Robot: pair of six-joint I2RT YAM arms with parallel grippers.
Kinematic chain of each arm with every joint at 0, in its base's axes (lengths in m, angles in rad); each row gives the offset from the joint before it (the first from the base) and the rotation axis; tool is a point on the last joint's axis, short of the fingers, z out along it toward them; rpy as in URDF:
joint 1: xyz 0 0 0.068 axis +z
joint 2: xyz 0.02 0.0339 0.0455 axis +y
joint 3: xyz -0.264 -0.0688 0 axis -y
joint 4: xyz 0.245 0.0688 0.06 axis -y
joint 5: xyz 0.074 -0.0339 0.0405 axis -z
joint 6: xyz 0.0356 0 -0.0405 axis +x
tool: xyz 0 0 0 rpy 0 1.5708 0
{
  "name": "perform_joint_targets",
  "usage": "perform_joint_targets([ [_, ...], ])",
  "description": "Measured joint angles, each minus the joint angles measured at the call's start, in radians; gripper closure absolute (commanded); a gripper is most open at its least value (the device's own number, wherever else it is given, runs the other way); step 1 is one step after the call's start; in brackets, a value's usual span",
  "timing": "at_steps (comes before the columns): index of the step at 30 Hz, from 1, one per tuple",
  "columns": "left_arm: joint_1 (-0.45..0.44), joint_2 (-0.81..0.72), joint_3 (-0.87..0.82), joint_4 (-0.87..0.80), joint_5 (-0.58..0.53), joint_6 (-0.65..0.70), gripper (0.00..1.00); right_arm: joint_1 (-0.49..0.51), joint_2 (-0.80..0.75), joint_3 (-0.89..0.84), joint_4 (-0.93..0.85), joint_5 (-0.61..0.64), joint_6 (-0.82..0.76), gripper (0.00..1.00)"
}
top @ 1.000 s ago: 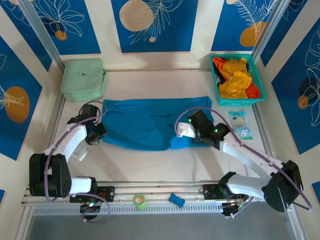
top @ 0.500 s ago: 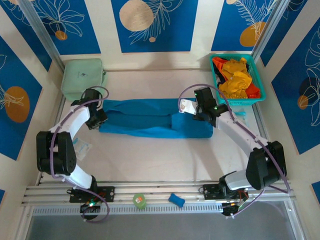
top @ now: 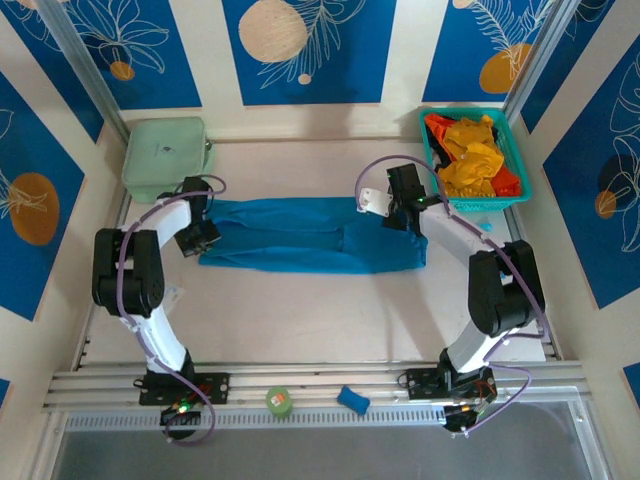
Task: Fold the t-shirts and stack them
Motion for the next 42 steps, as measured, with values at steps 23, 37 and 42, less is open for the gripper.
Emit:
perform_joint_targets([
  [23,0.000,0.019,0.005,0.003,-0.031,0.000,0.62,-0.002,0.174,0.050,0.175,-0.058,0.074,1.00],
  [37,0.000,-0.137,0.008,-0.041,-0.061,0.024,0.19,-0.019,0.287,0.137,0.224,0.148,0.472,0.55],
  [42,-0.003,-0.254,0.021,-0.078,-0.034,0.041,0.66,-0.022,0.180,0.107,0.205,0.139,0.629,0.61],
])
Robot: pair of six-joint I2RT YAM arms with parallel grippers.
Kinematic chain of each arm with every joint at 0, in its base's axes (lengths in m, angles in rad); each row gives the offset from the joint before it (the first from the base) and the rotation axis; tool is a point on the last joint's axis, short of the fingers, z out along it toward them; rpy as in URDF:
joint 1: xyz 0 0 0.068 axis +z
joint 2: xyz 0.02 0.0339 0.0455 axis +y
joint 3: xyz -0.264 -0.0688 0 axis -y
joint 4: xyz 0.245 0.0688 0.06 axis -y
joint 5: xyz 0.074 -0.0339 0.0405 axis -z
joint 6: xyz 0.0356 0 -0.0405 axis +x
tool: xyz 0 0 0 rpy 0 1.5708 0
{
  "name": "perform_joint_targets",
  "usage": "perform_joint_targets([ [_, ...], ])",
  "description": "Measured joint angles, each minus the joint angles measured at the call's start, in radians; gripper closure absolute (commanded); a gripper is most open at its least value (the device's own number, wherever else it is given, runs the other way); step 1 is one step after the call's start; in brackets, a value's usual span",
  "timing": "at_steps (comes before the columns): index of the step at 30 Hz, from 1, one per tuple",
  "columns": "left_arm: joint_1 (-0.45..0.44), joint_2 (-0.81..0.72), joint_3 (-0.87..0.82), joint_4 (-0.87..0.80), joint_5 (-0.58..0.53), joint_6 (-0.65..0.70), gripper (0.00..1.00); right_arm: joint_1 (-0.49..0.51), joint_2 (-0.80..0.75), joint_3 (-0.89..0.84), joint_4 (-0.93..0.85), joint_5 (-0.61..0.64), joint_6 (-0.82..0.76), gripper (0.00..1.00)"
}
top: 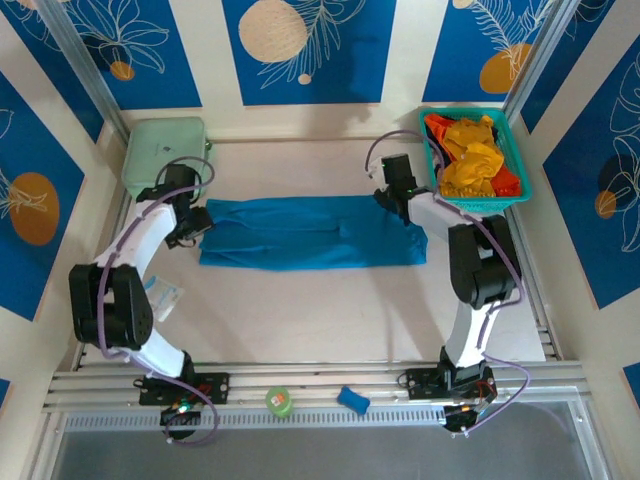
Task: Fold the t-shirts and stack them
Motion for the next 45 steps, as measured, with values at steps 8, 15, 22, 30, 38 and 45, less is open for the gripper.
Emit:
perform_joint_targets([
  [8,-0.040,-0.005,-0.109,-0.021,0.126,0.042,1.00,0.018,-0.335,-0.164,-0.062,-0.049,0.219,0.85],
  [15,-0.072,0.106,-0.151,-0.003,0.162,0.050,1.00,0.022,-0.487,-0.255,-0.174,-0.078,0.311,1.00],
  [22,-0.072,0.170,-0.101,0.024,0.129,0.048,1.00,0.022,-0.562,-0.333,-0.234,-0.087,0.311,1.00],
  [30,-0.072,0.298,0.016,0.054,0.087,0.048,1.00,0.022,-0.565,-0.344,-0.249,-0.102,0.315,1.00],
  [38,-0.072,0.319,0.122,0.049,0.061,0.038,1.00,0.011,-0.566,-0.350,-0.244,-0.172,0.341,0.96],
  [45,-0.072,0.372,0.177,0.051,0.028,0.046,1.00,-0.011,-0.566,-0.408,-0.216,-0.216,0.364,0.96],
])
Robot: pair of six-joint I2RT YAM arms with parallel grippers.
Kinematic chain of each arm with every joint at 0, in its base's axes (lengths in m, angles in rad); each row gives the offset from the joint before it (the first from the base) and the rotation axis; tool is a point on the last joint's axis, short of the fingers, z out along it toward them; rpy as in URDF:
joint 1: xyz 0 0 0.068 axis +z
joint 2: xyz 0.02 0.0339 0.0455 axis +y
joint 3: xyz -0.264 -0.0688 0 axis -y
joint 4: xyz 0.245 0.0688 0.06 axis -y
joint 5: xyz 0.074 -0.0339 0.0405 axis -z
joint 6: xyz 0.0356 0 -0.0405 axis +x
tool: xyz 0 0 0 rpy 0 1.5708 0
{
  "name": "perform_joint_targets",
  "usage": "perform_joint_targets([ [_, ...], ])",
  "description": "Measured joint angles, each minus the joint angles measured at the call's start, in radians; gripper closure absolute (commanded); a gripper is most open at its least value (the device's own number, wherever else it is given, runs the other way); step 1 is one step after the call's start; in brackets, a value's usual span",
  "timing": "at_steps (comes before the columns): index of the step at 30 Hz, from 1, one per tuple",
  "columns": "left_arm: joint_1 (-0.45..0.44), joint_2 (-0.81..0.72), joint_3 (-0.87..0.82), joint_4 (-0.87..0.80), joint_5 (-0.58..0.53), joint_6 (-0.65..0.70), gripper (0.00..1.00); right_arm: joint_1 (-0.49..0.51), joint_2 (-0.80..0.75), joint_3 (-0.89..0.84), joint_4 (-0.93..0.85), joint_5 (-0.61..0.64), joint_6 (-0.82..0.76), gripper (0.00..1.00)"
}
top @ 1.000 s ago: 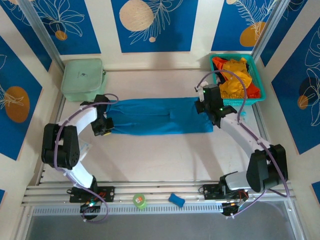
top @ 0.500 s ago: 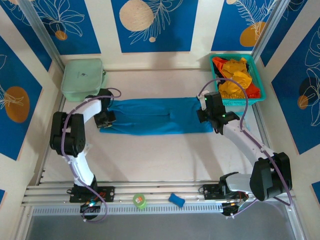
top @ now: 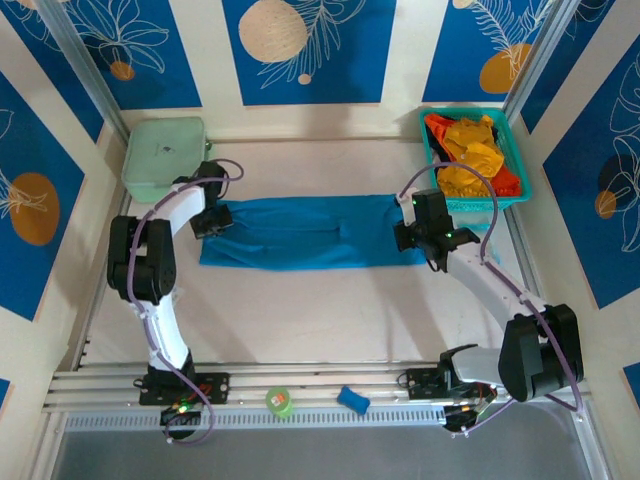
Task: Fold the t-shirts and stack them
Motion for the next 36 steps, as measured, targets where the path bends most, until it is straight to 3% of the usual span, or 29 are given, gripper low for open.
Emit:
perform_joint_targets([
  [6,0.000,-0.042,-0.003,0.008,-0.030,0.019,0.97,0.003,-0.016,-0.035,0.016,-0.022,0.058,0.95],
  [11,0.000,-0.128,-0.003,0.034,-0.050,0.046,0.94,0.026,-0.133,-0.050,-0.021,-0.022,0.132,0.94],
  [14,-0.001,-0.158,-0.003,0.059,-0.046,0.064,0.91,0.037,-0.222,-0.048,-0.075,-0.021,0.201,0.86],
  [18,-0.002,-0.158,0.000,0.055,-0.029,0.092,0.82,0.039,-0.255,0.001,-0.223,-0.034,0.344,0.83],
  [21,-0.003,-0.082,0.095,0.002,-0.027,0.120,0.78,0.037,-0.201,0.058,-0.333,-0.082,0.461,0.89],
  [25,-0.003,0.100,0.303,-0.018,-0.028,0.155,0.87,0.041,-0.047,0.105,-0.412,-0.164,0.584,1.00],
  [28,-0.004,0.221,0.404,-0.022,-0.027,0.172,0.91,0.048,0.093,0.113,-0.435,-0.193,0.648,1.00],
  [36,-0.006,0.322,0.391,-0.045,-0.027,0.178,0.95,0.035,0.363,0.233,-0.437,-0.181,0.715,1.00],
])
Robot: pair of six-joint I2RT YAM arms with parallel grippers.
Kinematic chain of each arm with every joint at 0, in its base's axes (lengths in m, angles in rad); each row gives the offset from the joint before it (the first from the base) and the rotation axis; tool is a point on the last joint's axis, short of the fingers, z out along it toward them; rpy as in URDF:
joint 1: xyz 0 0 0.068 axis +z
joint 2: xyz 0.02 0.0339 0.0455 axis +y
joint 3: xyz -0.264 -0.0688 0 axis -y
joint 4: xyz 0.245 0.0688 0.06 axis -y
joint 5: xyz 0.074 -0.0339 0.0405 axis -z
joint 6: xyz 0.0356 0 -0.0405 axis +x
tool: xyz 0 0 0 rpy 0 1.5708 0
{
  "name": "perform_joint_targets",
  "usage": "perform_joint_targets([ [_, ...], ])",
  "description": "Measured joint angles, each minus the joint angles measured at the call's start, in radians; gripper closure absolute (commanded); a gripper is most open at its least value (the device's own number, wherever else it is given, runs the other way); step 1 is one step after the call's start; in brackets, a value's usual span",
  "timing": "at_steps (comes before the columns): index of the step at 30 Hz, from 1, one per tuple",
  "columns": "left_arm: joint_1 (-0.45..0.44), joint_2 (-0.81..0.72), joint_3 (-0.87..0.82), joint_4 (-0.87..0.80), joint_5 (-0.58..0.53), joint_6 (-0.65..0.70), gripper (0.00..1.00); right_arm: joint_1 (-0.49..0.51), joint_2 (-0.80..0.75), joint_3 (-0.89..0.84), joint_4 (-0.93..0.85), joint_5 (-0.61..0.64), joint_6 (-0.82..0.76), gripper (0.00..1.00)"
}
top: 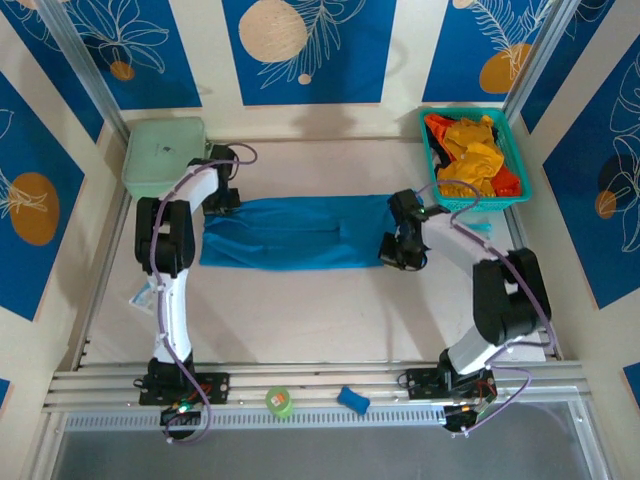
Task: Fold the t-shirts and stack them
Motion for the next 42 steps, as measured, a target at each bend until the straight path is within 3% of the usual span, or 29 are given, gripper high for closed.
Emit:
perform_joint_targets([
  [7,-0.017,-0.065,-0.121,0.043,-0.041,-0.019,0.97,-0.020,0.232,0.179,0.021,0.014,-0.002,1.00],
  [16,-0.075,-0.281,-0.450,0.032,-0.087,-0.093,0.96,-0.053,0.454,0.448,-0.058,-0.016,-0.050,1.00],
  [22,-0.164,-0.432,-0.659,0.029,-0.067,-0.152,0.96,-0.077,0.692,0.835,-0.138,-0.053,-0.124,1.00],
  [31,-0.332,-0.625,-0.879,0.063,0.077,-0.296,0.93,-0.095,1.130,1.595,-0.281,-0.204,-0.164,1.00],
  [38,-0.500,-0.745,-0.999,0.106,0.210,-0.425,0.90,-0.122,1.170,1.627,-0.228,-0.376,-0.088,1.00],
  [42,-0.557,-0.809,-1.017,0.086,0.248,-0.463,0.83,-0.128,1.157,1.623,-0.227,-0.401,-0.077,1.00],
])
